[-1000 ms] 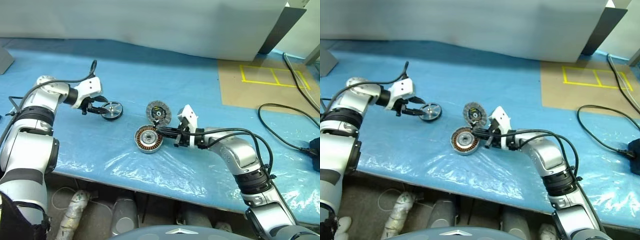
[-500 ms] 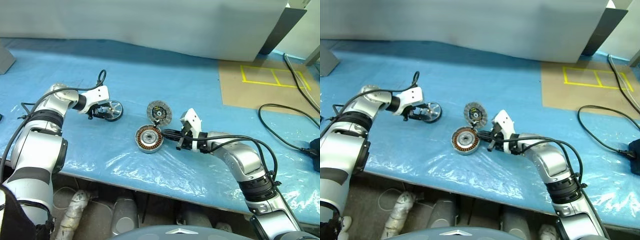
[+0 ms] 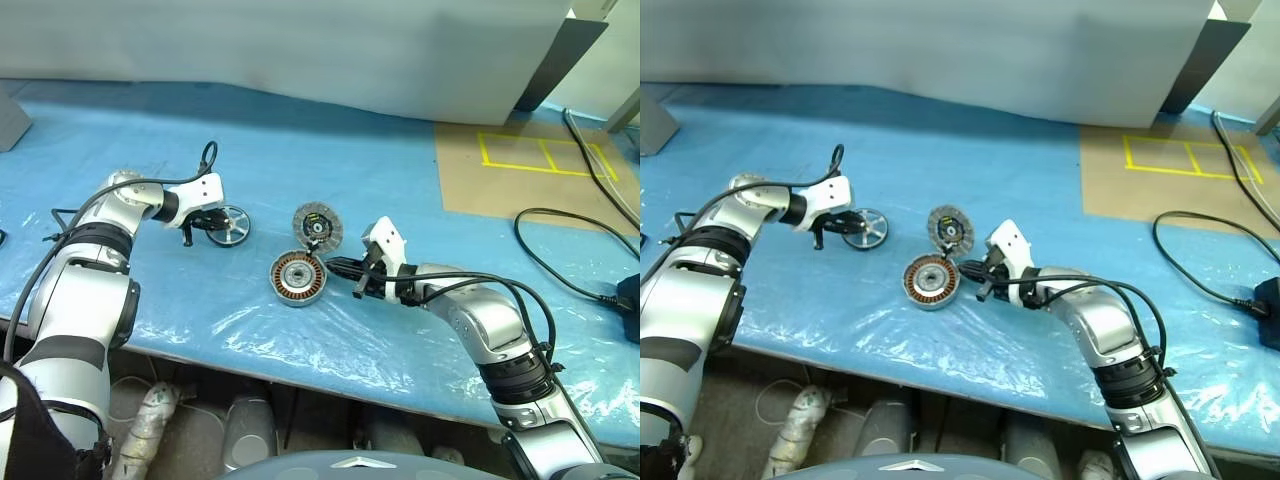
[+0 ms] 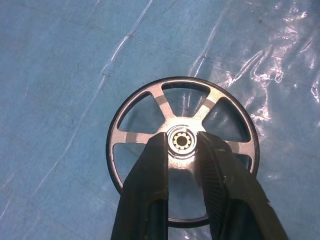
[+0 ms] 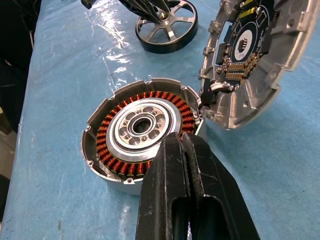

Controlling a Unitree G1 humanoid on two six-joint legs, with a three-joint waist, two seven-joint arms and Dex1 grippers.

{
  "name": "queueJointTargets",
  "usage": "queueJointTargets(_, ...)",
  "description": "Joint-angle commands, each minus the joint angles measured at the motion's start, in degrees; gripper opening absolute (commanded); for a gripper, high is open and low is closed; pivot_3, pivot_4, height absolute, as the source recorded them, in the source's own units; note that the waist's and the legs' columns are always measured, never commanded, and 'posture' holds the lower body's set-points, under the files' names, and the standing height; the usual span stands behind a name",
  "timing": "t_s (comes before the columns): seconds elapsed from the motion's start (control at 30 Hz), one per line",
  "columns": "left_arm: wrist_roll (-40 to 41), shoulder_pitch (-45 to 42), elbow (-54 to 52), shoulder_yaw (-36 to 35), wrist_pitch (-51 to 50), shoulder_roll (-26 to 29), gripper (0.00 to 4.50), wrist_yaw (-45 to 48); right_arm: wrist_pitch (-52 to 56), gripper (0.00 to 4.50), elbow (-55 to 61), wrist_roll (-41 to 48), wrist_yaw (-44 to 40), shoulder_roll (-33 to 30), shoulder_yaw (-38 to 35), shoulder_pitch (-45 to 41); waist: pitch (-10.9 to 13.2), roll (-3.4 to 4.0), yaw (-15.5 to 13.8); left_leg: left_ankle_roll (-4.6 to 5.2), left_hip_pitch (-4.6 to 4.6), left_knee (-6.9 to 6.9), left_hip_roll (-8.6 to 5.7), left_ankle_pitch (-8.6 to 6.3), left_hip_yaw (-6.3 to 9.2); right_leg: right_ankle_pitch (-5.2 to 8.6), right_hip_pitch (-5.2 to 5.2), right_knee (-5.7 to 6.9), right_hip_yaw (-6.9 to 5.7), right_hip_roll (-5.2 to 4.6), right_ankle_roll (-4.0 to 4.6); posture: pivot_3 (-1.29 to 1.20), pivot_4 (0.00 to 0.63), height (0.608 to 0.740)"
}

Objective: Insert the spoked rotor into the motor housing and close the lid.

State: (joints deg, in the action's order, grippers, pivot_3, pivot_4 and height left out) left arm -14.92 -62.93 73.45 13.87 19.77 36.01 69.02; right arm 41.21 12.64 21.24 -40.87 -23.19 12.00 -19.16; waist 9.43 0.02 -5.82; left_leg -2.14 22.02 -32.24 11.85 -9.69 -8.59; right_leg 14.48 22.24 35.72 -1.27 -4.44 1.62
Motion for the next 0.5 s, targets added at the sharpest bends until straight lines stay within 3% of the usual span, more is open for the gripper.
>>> queueJointTargets(0.03, -0.97, 2.32, 0.79, 0.5, -0.52, 0.29, 0.52, 2.33, -1.27, 0.0, 1.93, -0.2, 0.25, 0.07, -0.18, 0.03, 0.0, 0.0, 0.01, 0.0, -0.01, 0.0, 0.0, 0.0, 0.0, 0.0, -0.01, 0.0, 0.0, 0.0, 0.0, 0.0, 0.15, 0.74)
queueJointTargets(0.3, 5.2, 2.41, -2.08, -5.19, 0.4, 0.5, 0.52, 7.29, -1.18, 0.0, 1.64, 0.39, -0.02, 0.36, -0.91, -0.2, 0.0, 0.0, 0.02, 0.0, 0.0, 0.03, 0.0, 0.0, -0.01, 0.01, 0.0, -0.02, 0.01, 0.0, 0.01, 0.0, 0.15, 0.74)
queueJointTargets(0.5, 15.75, 2.52, -12.57, -10.97, -5.18, -0.68, 0.52, 19.56, -0.07, 0.0, 3.68, 4.5, -2.37, -0.58, -3.96, -0.37, 0.08, -0.08, -0.43, 0.0, 0.27, 0.02, 0.01, 0.0, -0.01, 0.02, 0.18, -0.03, -0.03, 0.0, 0.04, 0.0, 0.15, 0.74)
